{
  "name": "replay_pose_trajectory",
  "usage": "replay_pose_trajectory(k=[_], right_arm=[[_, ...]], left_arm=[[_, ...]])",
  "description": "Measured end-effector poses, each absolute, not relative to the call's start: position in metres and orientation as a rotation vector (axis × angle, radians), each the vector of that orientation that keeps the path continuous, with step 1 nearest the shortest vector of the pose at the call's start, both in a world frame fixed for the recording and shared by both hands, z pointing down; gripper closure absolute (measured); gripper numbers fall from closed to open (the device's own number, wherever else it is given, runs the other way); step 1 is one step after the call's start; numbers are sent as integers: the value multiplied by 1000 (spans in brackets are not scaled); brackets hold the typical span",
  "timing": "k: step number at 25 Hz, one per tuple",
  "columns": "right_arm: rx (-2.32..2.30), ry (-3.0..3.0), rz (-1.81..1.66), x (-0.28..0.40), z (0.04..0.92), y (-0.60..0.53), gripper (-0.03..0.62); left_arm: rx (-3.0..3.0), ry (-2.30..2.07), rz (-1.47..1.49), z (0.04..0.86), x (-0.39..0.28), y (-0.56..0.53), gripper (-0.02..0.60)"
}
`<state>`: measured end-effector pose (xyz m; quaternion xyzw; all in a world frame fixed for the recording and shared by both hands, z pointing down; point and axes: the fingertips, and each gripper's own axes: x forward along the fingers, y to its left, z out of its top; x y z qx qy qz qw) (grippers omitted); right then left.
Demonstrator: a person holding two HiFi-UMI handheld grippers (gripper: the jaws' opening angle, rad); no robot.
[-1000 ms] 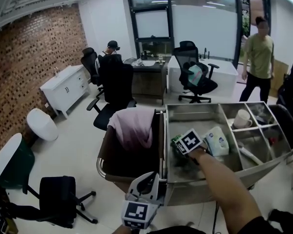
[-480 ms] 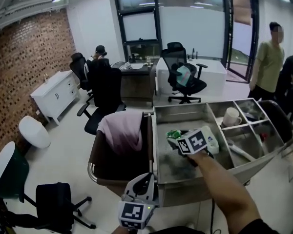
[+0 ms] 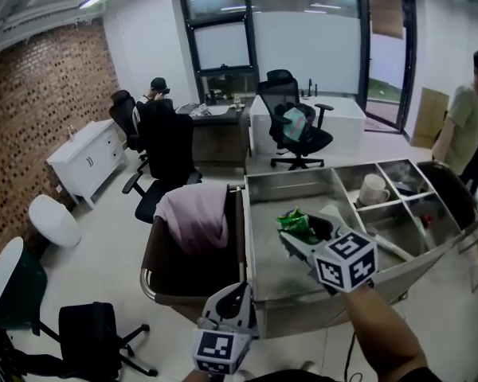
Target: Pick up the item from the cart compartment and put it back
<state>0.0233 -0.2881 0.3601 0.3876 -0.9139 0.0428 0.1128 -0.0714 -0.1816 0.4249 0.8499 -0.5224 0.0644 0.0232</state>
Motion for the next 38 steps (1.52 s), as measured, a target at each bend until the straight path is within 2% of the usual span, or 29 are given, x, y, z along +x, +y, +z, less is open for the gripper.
replay_pose_trajectory(k=[11,18,24,38], right_arm=[[1214,-2778,56,61,324,-215,327],[1240,-2770,102,74,342,-174,327],[1268,-2739,167,82,372,-166,327],[1272,-2737,178,79,374,-163,327]], left_arm=[[2643,-1609,196,420,-65,-179,581],[2648,-1585,158,418,-63,-177,581],[2650,-1562,144,414,-59,-176,581],[2671,-1543,192,417,-55,-174,581]])
